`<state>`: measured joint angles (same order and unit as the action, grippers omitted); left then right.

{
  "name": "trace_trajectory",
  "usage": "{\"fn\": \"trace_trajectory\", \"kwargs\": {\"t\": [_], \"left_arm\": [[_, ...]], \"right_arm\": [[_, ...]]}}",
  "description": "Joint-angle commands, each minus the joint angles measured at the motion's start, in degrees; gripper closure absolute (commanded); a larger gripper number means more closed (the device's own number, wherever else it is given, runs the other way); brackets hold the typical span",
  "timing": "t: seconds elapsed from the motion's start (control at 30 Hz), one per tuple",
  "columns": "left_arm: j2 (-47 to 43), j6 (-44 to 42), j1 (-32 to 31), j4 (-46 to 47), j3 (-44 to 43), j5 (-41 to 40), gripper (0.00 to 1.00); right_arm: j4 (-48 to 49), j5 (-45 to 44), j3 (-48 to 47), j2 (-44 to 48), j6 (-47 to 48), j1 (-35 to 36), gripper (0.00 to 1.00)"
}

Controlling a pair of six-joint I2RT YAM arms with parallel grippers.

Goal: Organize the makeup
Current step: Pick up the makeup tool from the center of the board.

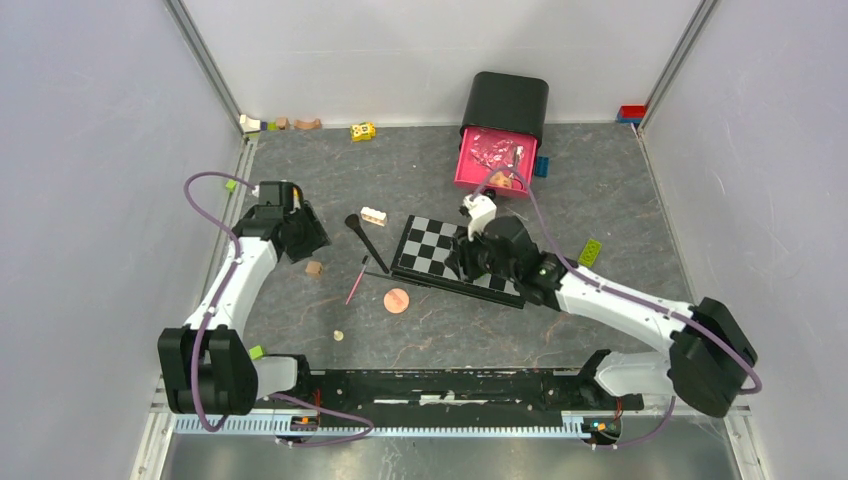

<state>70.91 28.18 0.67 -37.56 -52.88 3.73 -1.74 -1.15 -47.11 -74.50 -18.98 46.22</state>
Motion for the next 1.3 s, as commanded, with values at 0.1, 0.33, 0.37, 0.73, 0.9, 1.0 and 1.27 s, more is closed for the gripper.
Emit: {"fn": "trace_trajectory", "kwargs": {"t": [0.1, 0.33, 0.37, 0.73, 0.9, 1.0, 1.27], "left_arm": [[7.3, 9.9, -14.8, 2.6, -4.1, -15.2, 0.40], [20.6, 15.8, -19.0, 7.2, -8.7, -15.6, 0.39], [22.3, 15.9, -19.4, 7.3, -9.6, -15.7, 0.39], [31.2, 16.3, -20.4, 7.9, -15.6, -19.8, 0.40], [33.6, 16.9, -20.5, 7.6, -15.7, -21.1, 0.42], [35.4, 17.2, -20.7, 7.7, -16.5, -21.6, 0.45], [38.1, 16.8, -20.8, 7.7, -17.2, -23.2, 0.66]], "right_arm": [[3.0, -4.0, 8.8, 9.0, -5.6, 0.3, 0.55], [-3.7, -9.0, 7.8, 13.1, -1.4, 0.3, 0.54], [-4.2, -9.7, 8.1, 13.7, -1.3, 0.3, 0.54], [-6.2, -14.2, 12.0, 18.1, -2.3, 0.3, 0.53], [-7.6, -16.0, 12.0, 19.4, -1.6, 0.3, 0.53], [-7.9, -16.4, 12.1, 20.0, -1.1, 0.3, 0.53], [-9.7, -18.8, 11.6, 20.9, -1.1, 0.3, 0.53]]}}
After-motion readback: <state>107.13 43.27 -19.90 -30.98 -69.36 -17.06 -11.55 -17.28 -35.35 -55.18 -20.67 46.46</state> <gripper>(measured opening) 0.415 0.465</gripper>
